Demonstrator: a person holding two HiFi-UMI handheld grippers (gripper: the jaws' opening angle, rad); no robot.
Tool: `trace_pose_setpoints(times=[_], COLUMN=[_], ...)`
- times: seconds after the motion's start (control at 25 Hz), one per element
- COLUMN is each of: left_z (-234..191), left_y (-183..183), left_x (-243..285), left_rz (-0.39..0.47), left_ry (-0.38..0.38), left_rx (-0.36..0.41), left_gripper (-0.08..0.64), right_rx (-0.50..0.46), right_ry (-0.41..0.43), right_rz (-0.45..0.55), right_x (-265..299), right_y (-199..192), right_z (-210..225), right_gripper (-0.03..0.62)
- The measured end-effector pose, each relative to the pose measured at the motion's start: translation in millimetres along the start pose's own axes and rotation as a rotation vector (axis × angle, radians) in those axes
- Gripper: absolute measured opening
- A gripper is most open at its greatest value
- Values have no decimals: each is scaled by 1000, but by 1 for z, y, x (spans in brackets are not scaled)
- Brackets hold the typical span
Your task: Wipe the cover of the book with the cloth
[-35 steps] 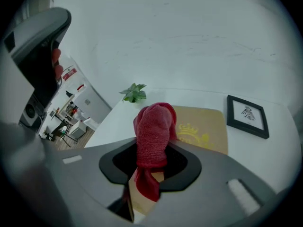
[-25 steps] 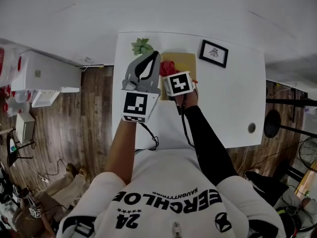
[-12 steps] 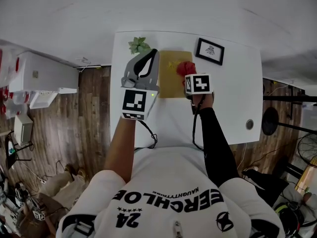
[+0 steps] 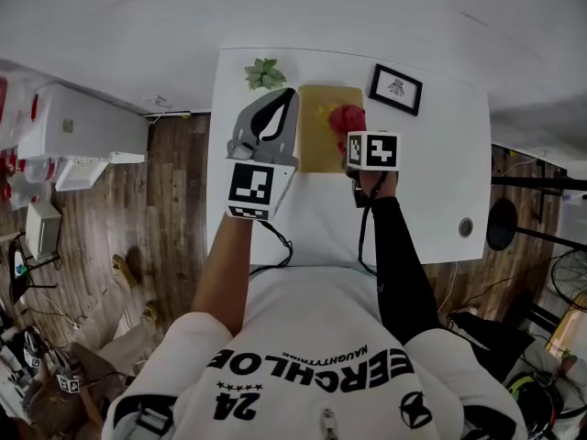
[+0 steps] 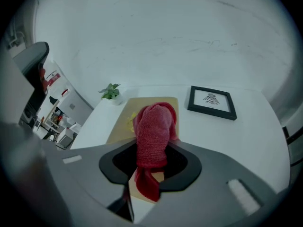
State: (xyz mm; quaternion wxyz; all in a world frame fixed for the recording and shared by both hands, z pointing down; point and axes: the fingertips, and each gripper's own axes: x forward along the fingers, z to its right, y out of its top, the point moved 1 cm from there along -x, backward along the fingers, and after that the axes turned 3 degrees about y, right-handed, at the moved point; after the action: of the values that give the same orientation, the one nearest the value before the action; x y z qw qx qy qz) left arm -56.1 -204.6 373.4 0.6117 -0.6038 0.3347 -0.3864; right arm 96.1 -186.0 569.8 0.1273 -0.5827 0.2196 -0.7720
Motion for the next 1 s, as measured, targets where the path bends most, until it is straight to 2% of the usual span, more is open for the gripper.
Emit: trace_pose_setpoints(times=[0.32, 0.4, 0.48, 0.6, 0.72, 1.0], left_z=[7, 8, 8, 6, 6, 10], left_y=[-4, -5, -6, -5, -1, 6], left_x=[-10, -12, -14, -16, -17, -19], left_rz=[-8, -11, -13, -12, -6, 6], left_ry=[-10, -11, -11, -7, -9, -22], left_rx=[6, 6, 7, 11, 18, 29], left_gripper=[44, 44, 44, 44, 44, 44], right_rx=[-147, -201, -244, -224, -228, -106], right_ry=[131, 132, 89, 67, 8, -40], right_rz=[-59, -75, -71, -78, -72, -73], right_x=[23, 29, 30, 26, 20, 3], right_y=[-12, -19, -18, -19, -18, -27], right_z=[-88, -101, -97, -86, -65, -11], right_gripper=[104, 104, 104, 104, 104, 104])
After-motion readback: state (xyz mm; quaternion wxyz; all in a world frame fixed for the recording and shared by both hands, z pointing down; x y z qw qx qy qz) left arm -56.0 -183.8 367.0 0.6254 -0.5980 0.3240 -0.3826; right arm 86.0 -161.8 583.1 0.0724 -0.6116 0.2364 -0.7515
